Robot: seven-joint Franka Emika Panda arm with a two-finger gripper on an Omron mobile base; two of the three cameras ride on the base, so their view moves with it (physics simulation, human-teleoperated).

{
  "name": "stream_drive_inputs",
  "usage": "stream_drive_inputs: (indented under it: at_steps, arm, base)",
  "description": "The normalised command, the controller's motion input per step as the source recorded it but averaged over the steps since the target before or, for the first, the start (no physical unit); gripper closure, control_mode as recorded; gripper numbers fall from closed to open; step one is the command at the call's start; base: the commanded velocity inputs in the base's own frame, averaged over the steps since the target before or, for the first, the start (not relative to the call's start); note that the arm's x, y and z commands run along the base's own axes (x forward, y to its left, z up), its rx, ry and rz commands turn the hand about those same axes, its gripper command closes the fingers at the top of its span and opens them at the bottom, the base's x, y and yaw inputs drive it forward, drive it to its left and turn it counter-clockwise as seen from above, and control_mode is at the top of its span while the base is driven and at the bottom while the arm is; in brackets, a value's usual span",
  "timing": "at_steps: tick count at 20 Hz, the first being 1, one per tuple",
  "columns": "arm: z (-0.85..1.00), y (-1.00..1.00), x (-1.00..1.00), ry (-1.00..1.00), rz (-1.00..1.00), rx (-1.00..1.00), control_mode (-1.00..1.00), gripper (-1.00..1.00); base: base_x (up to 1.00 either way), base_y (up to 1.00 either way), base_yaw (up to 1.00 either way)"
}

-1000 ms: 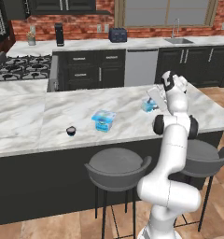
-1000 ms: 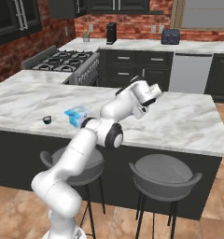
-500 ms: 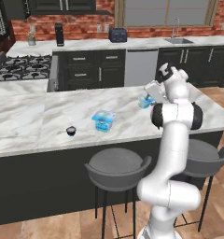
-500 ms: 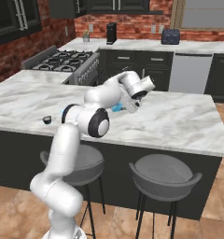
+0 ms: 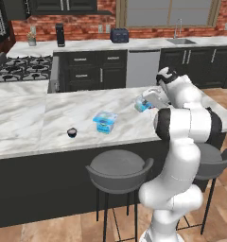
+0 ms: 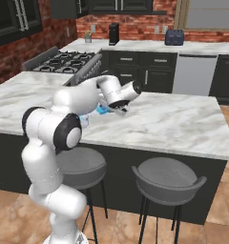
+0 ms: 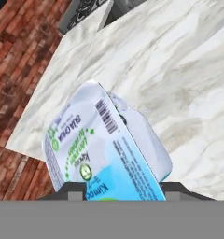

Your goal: Stack the yogurt containers by placing the smaller containers on top of the larger containers.

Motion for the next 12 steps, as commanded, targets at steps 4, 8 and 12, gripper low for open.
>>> stream_drive_inputs:
  at_steps: [4,8,12]
  arm:
    - [0.32,0.37,-0.84,-0.16,0.00,0.00,-1.00,1.00]
    - [0.34,0.28,-0.66,-0.05,0.00,0.00,-1.00,1.00]
    - [0.35,0.13,-0.24,0.08,0.00,0.04,-1.00,1.00]
  base:
    - [0.00,0.00,0.00]
    - [0.00,0.00,0.00]
    - [0.00,0.00,0.00]
